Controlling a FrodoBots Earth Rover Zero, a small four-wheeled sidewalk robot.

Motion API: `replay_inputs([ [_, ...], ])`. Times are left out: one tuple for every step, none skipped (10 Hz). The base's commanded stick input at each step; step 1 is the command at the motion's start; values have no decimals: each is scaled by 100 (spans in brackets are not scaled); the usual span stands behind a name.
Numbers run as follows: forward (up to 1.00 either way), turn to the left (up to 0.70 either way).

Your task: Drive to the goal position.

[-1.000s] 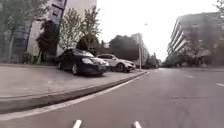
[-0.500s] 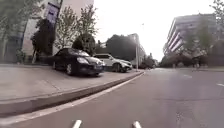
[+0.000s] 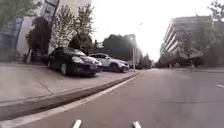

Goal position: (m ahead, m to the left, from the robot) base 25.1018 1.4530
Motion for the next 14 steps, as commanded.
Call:
replay_inputs([
  [70, -5],
  [70, -12],
  [70, -12],
  [70, -12],
  [70, -12],
  [70, -12],
  [61, -16],
  [45, -24],
  [45, -24],
  [45, -24],
  [45, -24],
  [45, -24],
  [45, -24],
  [45, -24],
])
